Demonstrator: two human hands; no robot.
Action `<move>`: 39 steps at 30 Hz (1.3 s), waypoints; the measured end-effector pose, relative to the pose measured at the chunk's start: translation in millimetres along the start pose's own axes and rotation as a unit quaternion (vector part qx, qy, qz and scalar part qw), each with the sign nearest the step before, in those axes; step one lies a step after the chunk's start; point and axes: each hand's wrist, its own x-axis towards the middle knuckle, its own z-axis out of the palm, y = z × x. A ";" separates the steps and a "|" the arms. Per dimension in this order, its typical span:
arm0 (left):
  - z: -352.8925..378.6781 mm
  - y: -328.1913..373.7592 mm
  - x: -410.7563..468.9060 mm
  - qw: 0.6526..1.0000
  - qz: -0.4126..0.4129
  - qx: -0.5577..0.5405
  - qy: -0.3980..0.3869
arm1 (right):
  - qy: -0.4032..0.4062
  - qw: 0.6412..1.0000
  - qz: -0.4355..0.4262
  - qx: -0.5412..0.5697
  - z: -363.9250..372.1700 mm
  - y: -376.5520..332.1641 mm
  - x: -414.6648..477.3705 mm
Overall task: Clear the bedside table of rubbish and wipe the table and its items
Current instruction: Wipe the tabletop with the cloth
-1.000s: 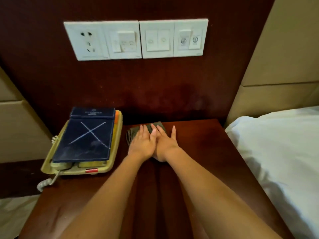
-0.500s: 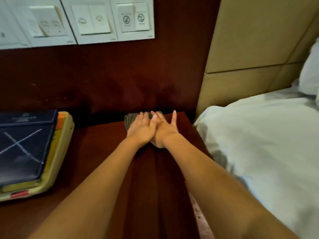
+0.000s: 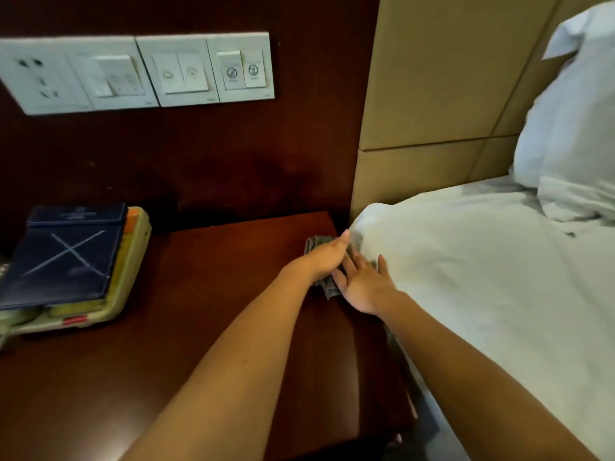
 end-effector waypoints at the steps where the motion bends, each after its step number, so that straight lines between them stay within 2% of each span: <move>1: 7.3 -1.3 -13.4 1.000 -0.004 -0.003 -0.003 | -0.004 1.000 0.003 0.002 2.8 -0.1 -15.2; 10: 80.9 -20.1 -124.6 1.000 -0.016 0.026 -0.005 | -0.063 0.998 0.025 0.016 28.8 4.3 -150.3; 16: 109.9 -48.3 -184.4 0.981 0.035 0.191 0.015 | -0.038 0.998 -0.035 -0.024 33.6 12.4 -214.4; 19: 103.0 -53.7 -199.1 0.945 0.053 0.324 0.005 | 0.004 0.997 -0.070 -0.038 24.9 17.0 -224.2; 21: 100.1 -53.7 -200.5 0.900 0.062 0.432 0.018 | 0.019 0.996 -0.072 -0.040 22.0 14.6 -222.2; 23: 100.8 -55.8 -196.3 0.877 0.052 0.477 0.018 | 0.012 0.996 -0.069 -0.055 24.7 7.6 -215.1; 27: 104.2 -67.5 -175.1 0.882 0.062 0.466 0.040 | -0.028 0.997 -0.039 -0.063 37.5 -3.1 -185.8; 33: 74.9 -63.9 -119.6 0.888 0.077 0.443 0.097 | -0.011 0.995 -0.004 -0.101 22.6 -12.4 -115.4; 39: 8.5 -57.1 -50.3 0.887 0.082 0.443 0.099 | 0.011 0.999 -0.016 -0.044 6.5 -31.6 -23.5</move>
